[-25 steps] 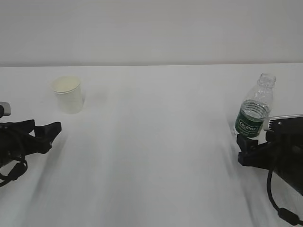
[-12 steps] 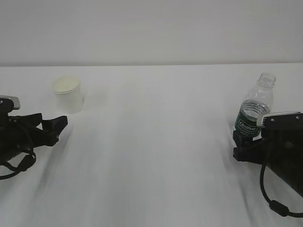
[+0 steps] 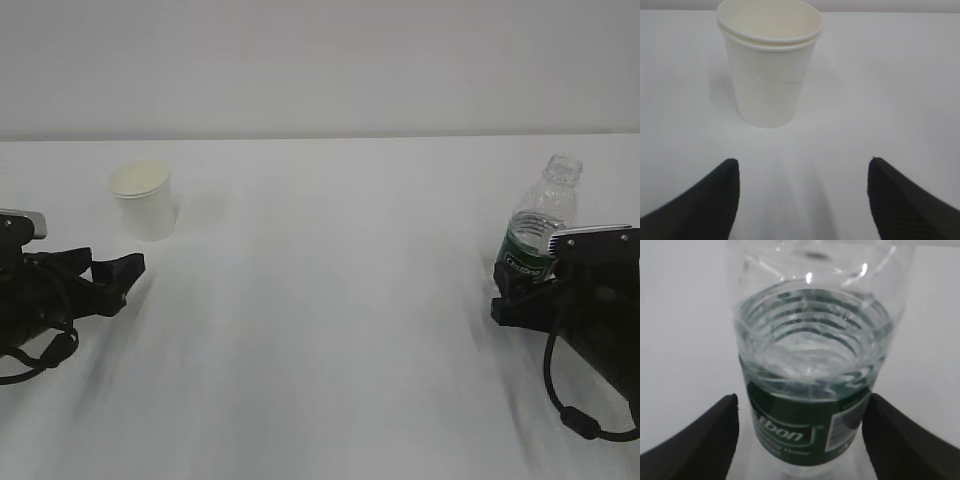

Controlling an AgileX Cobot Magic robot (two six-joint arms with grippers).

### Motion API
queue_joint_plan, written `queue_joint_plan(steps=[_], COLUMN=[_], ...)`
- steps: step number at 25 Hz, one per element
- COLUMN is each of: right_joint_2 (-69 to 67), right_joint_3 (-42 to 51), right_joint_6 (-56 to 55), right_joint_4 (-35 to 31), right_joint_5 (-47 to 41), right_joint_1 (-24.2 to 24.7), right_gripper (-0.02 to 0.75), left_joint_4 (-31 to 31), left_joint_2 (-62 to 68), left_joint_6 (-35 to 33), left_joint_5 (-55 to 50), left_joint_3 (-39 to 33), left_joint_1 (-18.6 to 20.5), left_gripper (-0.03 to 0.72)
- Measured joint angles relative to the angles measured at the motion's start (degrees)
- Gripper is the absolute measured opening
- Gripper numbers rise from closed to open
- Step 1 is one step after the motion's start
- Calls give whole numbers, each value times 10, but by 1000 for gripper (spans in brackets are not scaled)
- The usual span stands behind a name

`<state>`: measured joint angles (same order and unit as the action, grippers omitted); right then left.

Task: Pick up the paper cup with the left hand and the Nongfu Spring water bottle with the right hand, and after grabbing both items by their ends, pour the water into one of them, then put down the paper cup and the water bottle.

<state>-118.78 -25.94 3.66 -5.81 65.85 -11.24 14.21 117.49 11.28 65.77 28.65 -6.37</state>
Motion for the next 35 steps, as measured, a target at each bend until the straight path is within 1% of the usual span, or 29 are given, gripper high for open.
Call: queue_joint_plan(steps=[17,29,35], right_joint_2=[-19,-20,-46], right_joint_3=[-44,-49,-62], right_joint_6=[20,32,33], right_joint_4=[-16,-31,-32], right_joint_5=[0,0,0], right_joint_1=[0,0,0], right_gripper=[574,574,574], left_joint_4=[0,0,0], left_joint_2=[0,0,0], left_joint_6=[2,2,2], left_joint_5=[0,0,0], left_joint_3=[0,0,0], left_joint_1=[0,0,0], left_gripper=[576,576,576])
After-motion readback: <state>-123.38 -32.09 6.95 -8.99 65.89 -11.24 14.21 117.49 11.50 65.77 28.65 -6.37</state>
